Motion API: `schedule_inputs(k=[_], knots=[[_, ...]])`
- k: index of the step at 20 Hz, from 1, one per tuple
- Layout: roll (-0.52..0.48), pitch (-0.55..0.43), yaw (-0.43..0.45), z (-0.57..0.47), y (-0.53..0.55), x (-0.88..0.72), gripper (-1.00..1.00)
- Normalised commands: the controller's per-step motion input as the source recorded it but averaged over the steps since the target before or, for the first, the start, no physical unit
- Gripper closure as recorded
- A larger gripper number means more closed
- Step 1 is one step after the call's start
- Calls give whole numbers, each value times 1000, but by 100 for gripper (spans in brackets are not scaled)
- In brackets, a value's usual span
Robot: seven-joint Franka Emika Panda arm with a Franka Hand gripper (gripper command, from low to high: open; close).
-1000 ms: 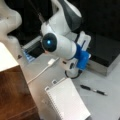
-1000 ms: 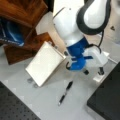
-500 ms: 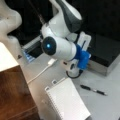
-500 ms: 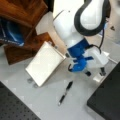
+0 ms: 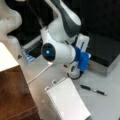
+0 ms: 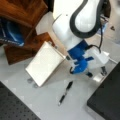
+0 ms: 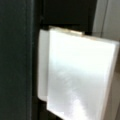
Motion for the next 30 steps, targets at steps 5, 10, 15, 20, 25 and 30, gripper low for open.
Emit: schedule_inputs(k=[5, 10, 15, 20, 25, 30], knots=[[314, -34, -14, -136, -75, 11, -100], [258, -4, -70, -63, -55, 63, -100], [237, 5, -69, -51, -43, 58, -100], [211, -1, -62, -84, -28, 55, 100], [186, -12, -56, -108, -57, 63, 100], [208, -26, -58, -105, -91, 74, 100]])
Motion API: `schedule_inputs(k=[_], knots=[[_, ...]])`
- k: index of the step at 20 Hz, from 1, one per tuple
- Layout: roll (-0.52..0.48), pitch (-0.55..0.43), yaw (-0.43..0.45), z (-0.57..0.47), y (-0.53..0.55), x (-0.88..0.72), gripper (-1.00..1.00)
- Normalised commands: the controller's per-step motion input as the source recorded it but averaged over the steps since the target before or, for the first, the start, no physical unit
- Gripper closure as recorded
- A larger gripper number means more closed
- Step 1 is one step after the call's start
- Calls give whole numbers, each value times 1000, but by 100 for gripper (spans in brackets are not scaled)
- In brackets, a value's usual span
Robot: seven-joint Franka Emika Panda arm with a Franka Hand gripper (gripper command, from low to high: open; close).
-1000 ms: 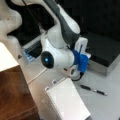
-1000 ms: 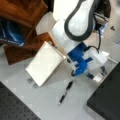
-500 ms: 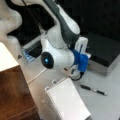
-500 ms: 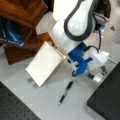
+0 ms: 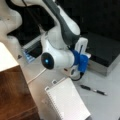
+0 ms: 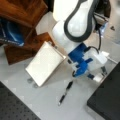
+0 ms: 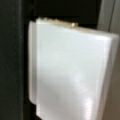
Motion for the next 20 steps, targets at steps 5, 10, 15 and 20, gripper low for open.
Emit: schedule_inputs(k=[5, 10, 15, 20], knots=[[224, -32, -58, -86, -87, 71, 100], [236, -35, -55, -81, -70, 69, 100], [238, -31, -54, -106, -35, 60, 100], [205, -20, -71, -187, 5, 44, 100]])
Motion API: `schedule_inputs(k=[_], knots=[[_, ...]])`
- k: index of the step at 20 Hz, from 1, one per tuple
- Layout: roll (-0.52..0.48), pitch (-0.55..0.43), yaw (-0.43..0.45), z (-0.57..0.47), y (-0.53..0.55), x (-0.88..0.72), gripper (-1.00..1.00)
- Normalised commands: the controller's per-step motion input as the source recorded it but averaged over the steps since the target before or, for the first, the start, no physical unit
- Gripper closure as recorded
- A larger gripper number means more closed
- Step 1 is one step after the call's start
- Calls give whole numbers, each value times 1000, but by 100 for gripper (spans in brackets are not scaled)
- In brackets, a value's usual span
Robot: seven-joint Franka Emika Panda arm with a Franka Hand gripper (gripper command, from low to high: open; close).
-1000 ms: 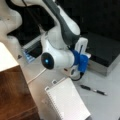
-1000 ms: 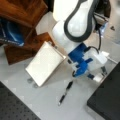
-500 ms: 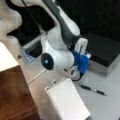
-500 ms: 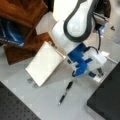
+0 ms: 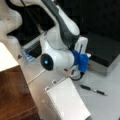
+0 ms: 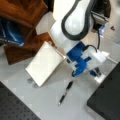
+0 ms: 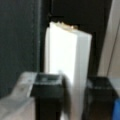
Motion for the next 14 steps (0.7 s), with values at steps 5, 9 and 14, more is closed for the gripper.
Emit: schedule_inputs(k=[5, 9, 14], knots=[[192, -20, -73, -161, 35, 46, 100], [189, 11, -54, -40, 69, 42, 100], [178, 55, -20, 151, 108, 70, 100]])
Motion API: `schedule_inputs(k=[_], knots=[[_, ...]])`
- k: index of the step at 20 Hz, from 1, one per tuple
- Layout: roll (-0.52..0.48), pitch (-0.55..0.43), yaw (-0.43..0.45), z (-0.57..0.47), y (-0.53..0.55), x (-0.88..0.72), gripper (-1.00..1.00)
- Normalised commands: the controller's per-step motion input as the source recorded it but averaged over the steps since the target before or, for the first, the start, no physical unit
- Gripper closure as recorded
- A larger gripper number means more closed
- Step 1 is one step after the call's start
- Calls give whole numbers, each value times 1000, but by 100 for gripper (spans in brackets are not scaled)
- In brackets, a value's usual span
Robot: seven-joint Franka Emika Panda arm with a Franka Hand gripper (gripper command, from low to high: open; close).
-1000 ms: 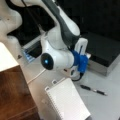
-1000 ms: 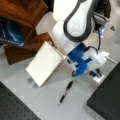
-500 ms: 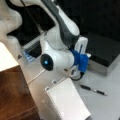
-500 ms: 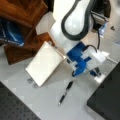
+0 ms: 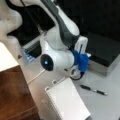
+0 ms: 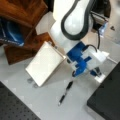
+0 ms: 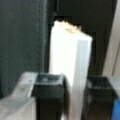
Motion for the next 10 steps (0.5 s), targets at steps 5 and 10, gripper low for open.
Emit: schedule_inputs(k=[5, 10], knots=[[159, 86, 28, 337, 118, 99, 100], [176, 80, 103, 386, 134, 96, 100]])
